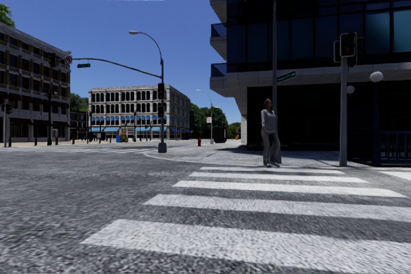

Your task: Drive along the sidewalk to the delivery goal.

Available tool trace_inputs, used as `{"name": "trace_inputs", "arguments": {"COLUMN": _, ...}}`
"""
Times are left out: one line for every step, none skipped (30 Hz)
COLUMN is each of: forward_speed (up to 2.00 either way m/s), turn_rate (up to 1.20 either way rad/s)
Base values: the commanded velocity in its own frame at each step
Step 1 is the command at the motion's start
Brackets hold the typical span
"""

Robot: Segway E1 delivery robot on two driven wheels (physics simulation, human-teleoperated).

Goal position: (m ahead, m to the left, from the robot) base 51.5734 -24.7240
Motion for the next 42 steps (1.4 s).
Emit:
{"name": "trace_inputs", "arguments": {"forward_speed": 2.0, "turn_rate": 0.15}}
{"name": "trace_inputs", "arguments": {"forward_speed": 2.0, "turn_rate": 0.0}}
{"name": "trace_inputs", "arguments": {"forward_speed": 2.0, "turn_rate": 0.0}}
{"name": "trace_inputs", "arguments": {"forward_speed": 2.0, "turn_rate": 0.0}}
{"name": "trace_inputs", "arguments": {"forward_speed": 2.0, "turn_rate": 0.0}}
{"name": "trace_inputs", "arguments": {"forward_speed": 2.0, "turn_rate": 0.0}}
{"name": "trace_inputs", "arguments": {"forward_speed": 2.0, "turn_rate": 0.0}}
{"name": "trace_inputs", "arguments": {"forward_speed": 2.0, "turn_rate": 0.0}}
{"name": "trace_inputs", "arguments": {"forward_speed": 2.0, "turn_rate": 0.0}}
{"name": "trace_inputs", "arguments": {"forward_speed": 2.0, "turn_rate": 0.0}}
{"name": "trace_inputs", "arguments": {"forward_speed": 2.0, "turn_rate": 0.0}}
{"name": "trace_inputs", "arguments": {"forward_speed": 2.0, "turn_rate": 0.0}}
{"name": "trace_inputs", "arguments": {"forward_speed": 2.0, "turn_rate": 0.0}}
{"name": "trace_inputs", "arguments": {"forward_speed": 2.0, "turn_rate": -0.06}}
{"name": "trace_inputs", "arguments": {"forward_speed": 2.0, "turn_rate": -0.18}}
{"name": "trace_inputs", "arguments": {"forward_speed": 2.0, "turn_rate": -0.25}}
{"name": "trace_inputs", "arguments": {"forward_speed": 2.0, "turn_rate": -0.26}}
{"name": "trace_inputs", "arguments": {"forward_speed": 2.0, "turn_rate": -0.27}}
{"name": "trace_inputs", "arguments": {"forward_speed": 2.0, "turn_rate": -0.27}}
{"name": "trace_inputs", "arguments": {"forward_speed": 2.0, "turn_rate": -0.27}}
{"name": "trace_inputs", "arguments": {"forward_speed": 2.0, "turn_rate": -0.27}}
{"name": "trace_inputs", "arguments": {"forward_speed": 2.0, "turn_rate": -0.27}}
{"name": "trace_inputs", "arguments": {"forward_speed": 2.0, "turn_rate": -0.27}}
{"name": "trace_inputs", "arguments": {"forward_speed": 2.0, "turn_rate": -0.27}}
{"name": "trace_inputs", "arguments": {"forward_speed": 2.0, "turn_rate": -0.27}}
{"name": "trace_inputs", "arguments": {"forward_speed": 2.0, "turn_rate": -0.27}}
{"name": "trace_inputs", "arguments": {"forward_speed": 2.0, "turn_rate": -0.27}}
{"name": "trace_inputs", "arguments": {"forward_speed": 2.0, "turn_rate": -0.27}}
{"name": "trace_inputs", "arguments": {"forward_speed": 2.0, "turn_rate": -0.27}}
{"name": "trace_inputs", "arguments": {"forward_speed": 2.0, "turn_rate": -0.27}}
{"name": "trace_inputs", "arguments": {"forward_speed": 2.0, "turn_rate": -0.27}}
{"name": "trace_inputs", "arguments": {"forward_speed": 2.0, "turn_rate": -0.27}}
{"name": "trace_inputs", "arguments": {"forward_speed": 2.0, "turn_rate": -0.27}}
{"name": "trace_inputs", "arguments": {"forward_speed": 2.0, "turn_rate": -0.27}}
{"name": "trace_inputs", "arguments": {"forward_speed": 2.0, "turn_rate": -0.27}}
{"name": "trace_inputs", "arguments": {"forward_speed": 2.0, "turn_rate": -0.27}}
{"name": "trace_inputs", "arguments": {"forward_speed": 2.0, "turn_rate": -0.27}}
{"name": "trace_inputs", "arguments": {"forward_speed": 2.0, "turn_rate": -0.27}}
{"name": "trace_inputs", "arguments": {"forward_speed": 2.0, "turn_rate": -0.27}}
{"name": "trace_inputs", "arguments": {"forward_speed": 2.0, "turn_rate": -0.27}}
{"name": "trace_inputs", "arguments": {"forward_speed": 2.0, "turn_rate": -0.27}}
{"name": "trace_inputs", "arguments": {"forward_speed": 2.0, "turn_rate": -0.27}}
